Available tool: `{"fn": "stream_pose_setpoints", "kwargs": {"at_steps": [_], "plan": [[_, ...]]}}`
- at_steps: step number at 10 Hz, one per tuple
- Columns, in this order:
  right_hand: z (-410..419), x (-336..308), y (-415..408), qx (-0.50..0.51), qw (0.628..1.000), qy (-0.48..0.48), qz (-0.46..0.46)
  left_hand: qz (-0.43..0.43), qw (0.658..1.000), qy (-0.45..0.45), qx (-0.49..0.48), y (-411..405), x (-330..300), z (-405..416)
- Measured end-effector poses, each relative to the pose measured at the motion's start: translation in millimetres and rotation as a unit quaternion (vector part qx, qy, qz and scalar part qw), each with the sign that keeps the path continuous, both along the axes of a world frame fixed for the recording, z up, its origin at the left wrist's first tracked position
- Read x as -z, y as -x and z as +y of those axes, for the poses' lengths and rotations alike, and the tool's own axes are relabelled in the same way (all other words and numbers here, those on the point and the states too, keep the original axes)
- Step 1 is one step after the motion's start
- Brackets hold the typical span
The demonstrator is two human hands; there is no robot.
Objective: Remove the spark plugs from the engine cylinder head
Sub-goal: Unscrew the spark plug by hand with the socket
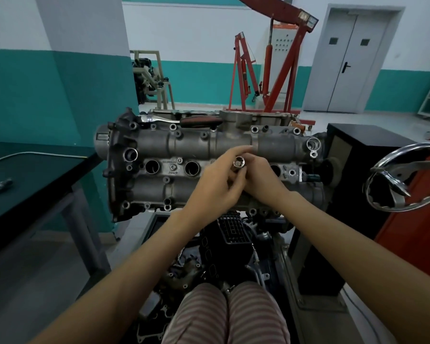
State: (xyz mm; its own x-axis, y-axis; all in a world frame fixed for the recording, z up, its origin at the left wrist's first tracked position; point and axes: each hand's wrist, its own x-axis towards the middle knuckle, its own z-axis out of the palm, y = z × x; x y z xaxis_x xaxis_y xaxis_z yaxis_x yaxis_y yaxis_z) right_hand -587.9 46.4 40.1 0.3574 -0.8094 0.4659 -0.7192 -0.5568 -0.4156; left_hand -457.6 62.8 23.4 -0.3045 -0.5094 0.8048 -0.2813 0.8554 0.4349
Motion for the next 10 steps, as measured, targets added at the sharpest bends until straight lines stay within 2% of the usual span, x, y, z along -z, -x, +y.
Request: {"fn": "stream_pose_setpoints", "kwargs": {"at_steps": [4, 7, 9, 10], "plan": [[-8, 14, 3, 0.04, 0.998, 0.037, -0.028, 0.066, 0.997, 0.005, -0.037, 4, 9, 3], [-15, 20, 6, 0.047, 0.998, 0.025, -0.025, 0.078, 0.994, 0.039, -0.058, 3, 20, -13], [-16, 19, 7, 0.08, 0.995, 0.031, -0.049, 0.126, 0.99, 0.023, -0.05, 4, 21, -19], [-16, 20, 7, 0.068, 0.997, 0.014, -0.037, 0.168, 0.985, -0.019, -0.026, 5, 22, -15]]}}
